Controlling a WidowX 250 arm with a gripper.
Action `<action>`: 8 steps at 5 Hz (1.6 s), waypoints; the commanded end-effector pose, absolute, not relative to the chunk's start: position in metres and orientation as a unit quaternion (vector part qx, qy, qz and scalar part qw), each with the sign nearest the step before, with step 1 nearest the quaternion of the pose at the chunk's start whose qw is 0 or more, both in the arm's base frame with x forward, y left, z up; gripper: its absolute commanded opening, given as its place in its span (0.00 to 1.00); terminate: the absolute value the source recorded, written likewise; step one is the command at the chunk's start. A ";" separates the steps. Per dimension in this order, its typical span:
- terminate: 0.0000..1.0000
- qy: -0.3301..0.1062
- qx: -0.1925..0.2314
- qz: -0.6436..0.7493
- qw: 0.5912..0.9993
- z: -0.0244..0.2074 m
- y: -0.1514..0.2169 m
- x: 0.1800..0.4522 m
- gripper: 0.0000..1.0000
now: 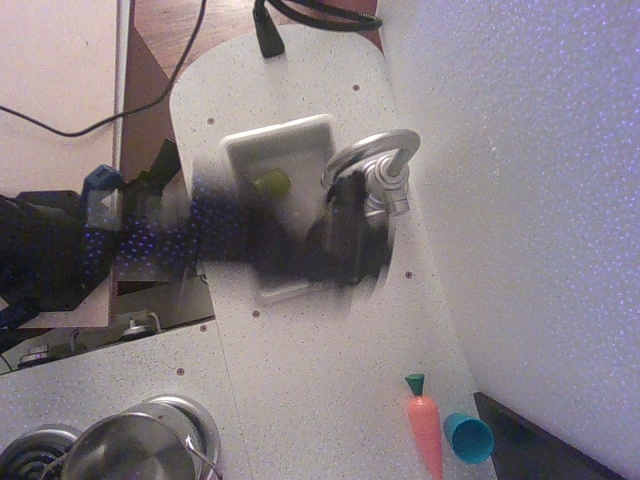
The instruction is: Turn faucet left
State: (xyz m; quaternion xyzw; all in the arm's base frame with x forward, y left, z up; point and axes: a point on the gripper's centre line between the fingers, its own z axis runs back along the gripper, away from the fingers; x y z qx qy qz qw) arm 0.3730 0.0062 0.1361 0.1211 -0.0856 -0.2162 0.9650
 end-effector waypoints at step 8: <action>0.00 -0.364 -0.064 0.069 0.927 0.128 0.106 0.411 1.00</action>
